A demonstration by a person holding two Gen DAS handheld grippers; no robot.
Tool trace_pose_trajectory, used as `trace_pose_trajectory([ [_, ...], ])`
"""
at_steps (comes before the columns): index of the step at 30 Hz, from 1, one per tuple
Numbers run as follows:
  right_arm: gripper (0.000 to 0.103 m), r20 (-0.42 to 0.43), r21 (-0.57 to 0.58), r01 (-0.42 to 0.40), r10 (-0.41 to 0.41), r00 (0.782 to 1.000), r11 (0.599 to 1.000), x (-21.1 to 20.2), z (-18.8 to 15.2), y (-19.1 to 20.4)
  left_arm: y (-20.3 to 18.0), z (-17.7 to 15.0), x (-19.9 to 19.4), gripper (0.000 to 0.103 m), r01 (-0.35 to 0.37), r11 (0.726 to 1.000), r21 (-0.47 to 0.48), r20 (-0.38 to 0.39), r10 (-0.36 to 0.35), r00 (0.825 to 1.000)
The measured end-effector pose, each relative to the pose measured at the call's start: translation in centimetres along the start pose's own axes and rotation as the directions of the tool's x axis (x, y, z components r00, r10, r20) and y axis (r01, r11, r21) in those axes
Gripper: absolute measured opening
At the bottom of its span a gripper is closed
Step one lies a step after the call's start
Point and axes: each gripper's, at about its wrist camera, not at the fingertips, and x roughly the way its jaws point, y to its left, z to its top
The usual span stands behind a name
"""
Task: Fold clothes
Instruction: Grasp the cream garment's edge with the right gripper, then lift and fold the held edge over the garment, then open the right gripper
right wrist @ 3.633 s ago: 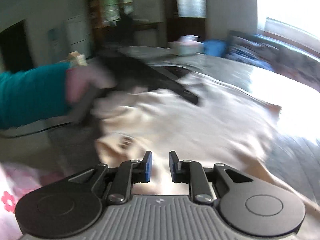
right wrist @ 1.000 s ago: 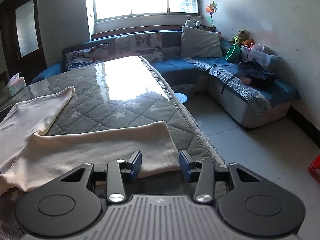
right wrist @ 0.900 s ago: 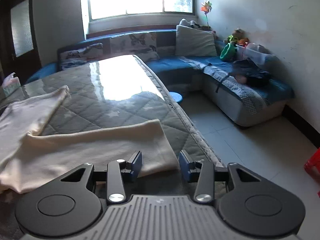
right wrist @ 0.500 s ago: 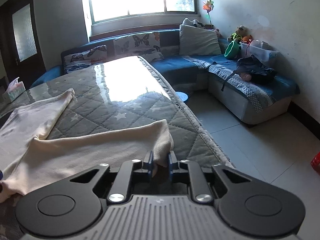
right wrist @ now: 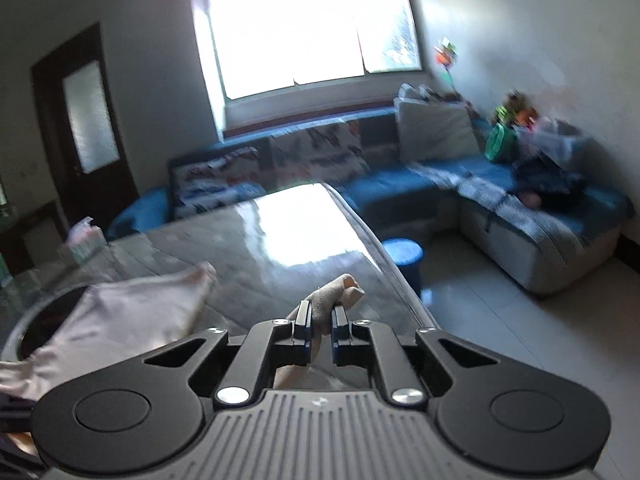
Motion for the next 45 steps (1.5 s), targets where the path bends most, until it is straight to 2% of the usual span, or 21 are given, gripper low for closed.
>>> trace_pose_trajectory([
  [10, 0.007, 0.074, -0.084, -0.137, 0.143, 0.987, 0.987, -2.1, 4.4, 4.5, -0.1, -0.3, 0.9, 0.041, 0.041, 0.999, -0.013, -0.006, -0.041, 0.999],
  [17, 0.007, 0.069, -0.166, -0.207, 0.221, 0.973, 0.964, -3.2, 6.2, 8.7, 0.4, -0.2, -0.9, 0.042, 0.069, 0.997, -0.045, 0.052, -0.066, 0.996],
  [23, 0.007, 0.022, -0.253, -0.285, 0.300, 0.954, 0.925, -3.1, 6.9, 13.3, 2.5, -0.1, -4.4, 0.046, 0.012, 0.996, -0.090, 0.136, 0.000, 0.991],
  [28, 0.007, -0.058, -0.309, -0.386, 0.387, 0.920, 0.869, -1.3, 6.0, 18.4, 5.0, -1.3, -7.1, 0.049, -0.077, 0.985, -0.157, 0.162, 0.103, 0.981],
  [34, 0.007, -0.200, -0.320, -0.499, 0.458, 0.866, 0.805, 2.3, 3.1, 23.8, 7.6, -3.5, -9.5, 0.050, -0.171, 0.952, -0.253, 0.155, 0.214, 0.964],
  [39, 0.008, -0.301, -0.314, -0.555, 0.473, 0.828, 0.770, 4.9, 0.3, 26.3, 8.1, -4.5, -9.8, 0.050, -0.200, 0.936, -0.291, 0.140, 0.248, 0.959],
  [42, 0.014, -0.351, -0.298, -0.586, 0.484, 0.801, 0.754, 6.3, -1.0, 27.1, 8.4, -4.6, -9.7, 0.051, -0.205, 0.930, -0.306, 0.136, 0.256, 0.957],
  [43, 0.019, -0.359, -0.294, -0.589, 0.484, 0.798, 0.753, 6.3, -1.4, 27.1, 8.5, -4.7, -9.6, 0.051, -0.207, 0.928, -0.311, 0.134, 0.258, 0.957],
  [45, 0.020, -0.371, -0.294, -0.593, 0.482, 0.794, 0.750, 6.3, -1.7, 27.0, 8.8, -4.7, -9.5, 0.051, -0.208, 0.925, -0.317, 0.131, 0.260, 0.957],
])
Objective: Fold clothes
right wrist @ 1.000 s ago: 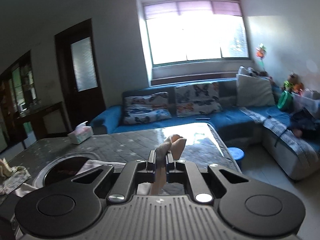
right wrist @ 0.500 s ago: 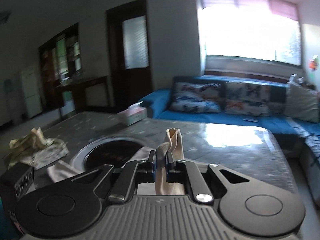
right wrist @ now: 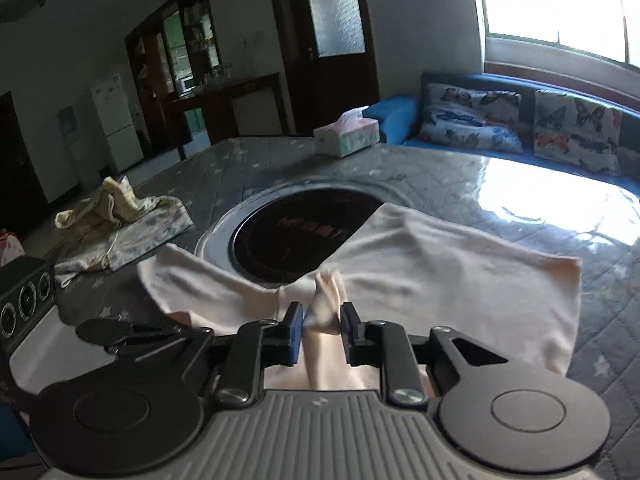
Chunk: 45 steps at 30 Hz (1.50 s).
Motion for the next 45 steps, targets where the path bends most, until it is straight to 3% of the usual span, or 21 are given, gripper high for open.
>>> trace_pose_trajectory([
  [4, 0.023, -0.016, -0.003, 0.003, -0.003, 1.000, 1.000, -0.9, -0.8, -0.8, 0.3, 0.0, -0.1, 0.052, -0.004, 1.000, 0.006, 0.001, 0.004, 1.000],
  [8, 0.026, -0.052, -0.016, 0.088, -0.089, 0.995, 0.996, -2.1, -2.3, -3.0, 0.9, 0.2, -0.7, 0.052, -0.020, 1.000, 0.005, 0.016, 0.020, 1.000],
  [11, 0.026, -0.084, -0.033, 0.172, -0.174, 0.981, 0.985, -2.7, -3.7, -5.0, 1.8, 0.6, -1.3, 0.052, -0.049, 0.999, -0.007, 0.034, 0.049, 0.998],
  [15, 0.026, -0.093, -0.072, 0.193, -0.199, 0.976, 0.979, -3.4, -4.6, -7.0, 3.7, 1.4, -2.0, 0.052, -0.122, 0.992, -0.024, 0.056, 0.124, 0.991],
  [20, 0.026, -0.113, -0.162, 0.164, -0.184, 0.977, 0.973, -2.5, -4.8, -8.4, 6.7, 2.2, -1.6, 0.050, -0.236, 0.969, -0.068, 0.016, 0.237, 0.971],
  [30, 0.023, -0.187, -0.281, 0.016, -0.071, 0.980, 0.960, -0.4, -4.4, -9.9, 8.6, 1.6, -0.4, 0.049, -0.302, 0.949, -0.095, -0.060, 0.297, 0.953],
  [32, 0.005, -0.200, -0.278, 0.001, -0.059, 0.978, 0.961, -0.3, -4.5, -10.1, 8.6, 1.6, -0.4, 0.048, -0.309, 0.947, -0.089, -0.060, 0.305, 0.951],
  [42, 0.004, -0.150, -0.218, 0.047, -0.081, 0.985, 0.975, -3.1, -4.9, -11.5, 8.4, 1.8, 0.1, 0.047, -0.340, 0.938, -0.064, -0.062, 0.336, 0.940],
  [45, 0.010, -0.130, -0.209, 0.057, -0.085, 0.988, 0.976, -3.4, -5.0, -11.3, 8.0, 2.2, -0.2, 0.047, -0.341, 0.938, -0.058, -0.053, 0.339, 0.939],
])
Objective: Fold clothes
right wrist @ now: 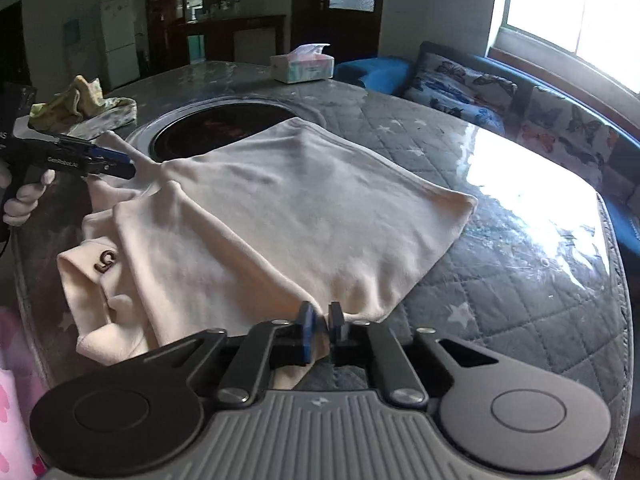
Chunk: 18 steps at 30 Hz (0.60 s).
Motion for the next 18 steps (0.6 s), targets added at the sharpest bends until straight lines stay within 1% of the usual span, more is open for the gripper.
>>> trace_pose_trajectory([
  [1, 0.013, 0.009, 0.001, 0.004, -0.004, 1.000, 1.000, -0.2, 0.0, 0.2, -0.2, 0.2, -0.2, 0.047, 0.000, 1.000, 0.002, 0.004, 0.000, 1.000],
  [2, 0.013, 0.018, 0.001, 0.007, -0.007, 1.000, 1.000, -0.4, 0.0, 0.3, -0.3, 0.3, -0.4, 0.047, 0.000, 1.000, 0.004, 0.009, 0.000, 1.000],
  [3, 0.013, 0.026, 0.002, 0.010, -0.010, 1.000, 1.000, -0.6, 0.1, 0.5, -0.8, 0.5, -0.9, 0.045, 0.019, 1.000, 0.009, 0.022, -0.019, 1.000],
  [4, 0.013, 0.032, -0.001, -0.004, 0.004, 0.999, 1.000, -1.0, 0.1, 0.9, -1.3, 0.7, -1.4, 0.043, 0.038, 0.999, 0.014, 0.035, -0.038, 0.999],
  [6, 0.016, 0.038, -0.012, -0.027, 0.027, 0.999, 1.000, -1.4, 0.1, 1.9, -3.1, 0.9, -1.9, 0.040, 0.108, 0.993, 0.046, 0.050, -0.110, 0.993],
  [7, 0.019, 0.039, -0.021, -0.036, 0.037, 0.999, 0.999, -1.6, 0.1, 2.4, -4.1, 0.9, -2.2, 0.038, 0.142, 0.988, 0.062, 0.057, -0.146, 0.988],
  [8, 0.019, 0.035, -0.026, -0.043, 0.044, 0.998, 0.999, -1.5, 0.0, 2.9, -5.0, 0.9, -2.2, 0.037, 0.177, 0.981, 0.074, 0.059, -0.182, 0.982],
  [10, 0.019, 0.027, -0.019, -0.060, 0.060, 0.998, 0.998, -1.3, -0.4, 3.5, -6.8, 0.8, -1.7, 0.035, 0.262, 0.961, 0.088, 0.042, -0.267, 0.963],
  [11, 0.019, 0.023, -0.013, -0.067, 0.067, 0.997, 0.998, -1.2, -0.5, 3.8, -7.6, 0.8, -1.2, 0.034, 0.282, 0.955, 0.093, 0.031, -0.286, 0.958],
  [12, 0.019, 0.019, -0.008, -0.074, 0.074, 0.997, 0.997, -1.0, -0.7, 4.0, -8.3, 0.8, -0.7, 0.032, 0.301, 0.948, 0.098, 0.021, -0.305, 0.952],
  [15, 0.019, 0.013, 0.009, -0.087, 0.087, 0.996, 0.996, -0.8, -1.2, 4.6, -9.4, 0.8, 1.0, 0.031, 0.319, 0.944, 0.087, 0.007, -0.321, 0.947],
  [18, 0.020, 0.008, 0.018, -0.095, 0.095, 0.995, 0.995, -0.6, -1.6, 5.1, -9.3, 0.9, 2.5, 0.029, 0.318, 0.946, 0.065, -0.003, -0.318, 0.948],
])
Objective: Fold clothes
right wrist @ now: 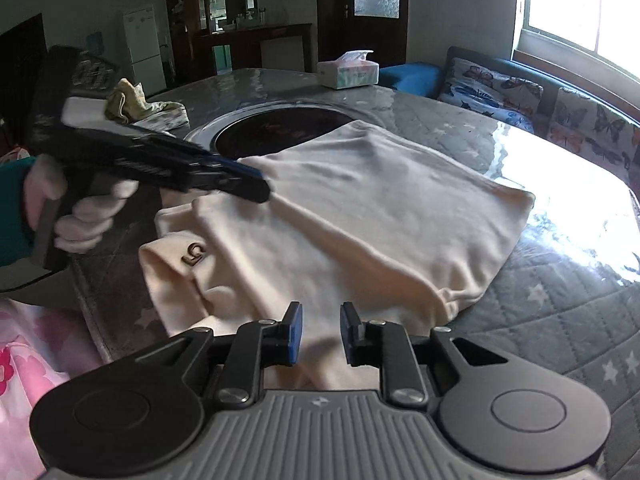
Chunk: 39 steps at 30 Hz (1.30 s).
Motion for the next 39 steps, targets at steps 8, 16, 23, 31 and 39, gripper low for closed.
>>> trace_pose_trajectory([
  [8, 0.027, -0.023, -0.011, -0.005, 0.005, 1.000, 1.000, 0.6, 0.0, 0.8, 1.8, -0.9, 0.3, 0.028, -0.036, 0.998, -0.043, -0.027, 0.035, 0.999],
  [16, 0.029, 0.026, -0.041, -0.043, 0.044, 0.999, 0.998, 1.6, 2.6, 2.2, 3.4, -0.9, -4.5, 0.029, -0.115, 0.989, -0.088, 0.053, 0.120, 0.991],
  [23, 0.028, 0.027, -0.098, -0.115, 0.118, 0.993, 0.989, 4.8, 5.4, 4.7, 6.5, -2.2, -9.9, 0.029, -0.300, 0.940, -0.163, 0.071, 0.314, 0.947],
  [31, 0.027, -0.026, -0.124, -0.159, 0.157, 0.987, 0.979, 8.7, 6.8, 6.9, 9.8, -4.1, -14.2, 0.030, -0.466, 0.836, -0.291, 0.064, 0.503, 0.862],
  [39, 0.027, -0.012, -0.137, -0.156, 0.156, 0.988, 0.978, 8.3, 7.0, 7.7, 13.0, -4.8, -16.1, 0.043, -0.588, 0.711, -0.386, 0.039, 0.649, 0.760],
])
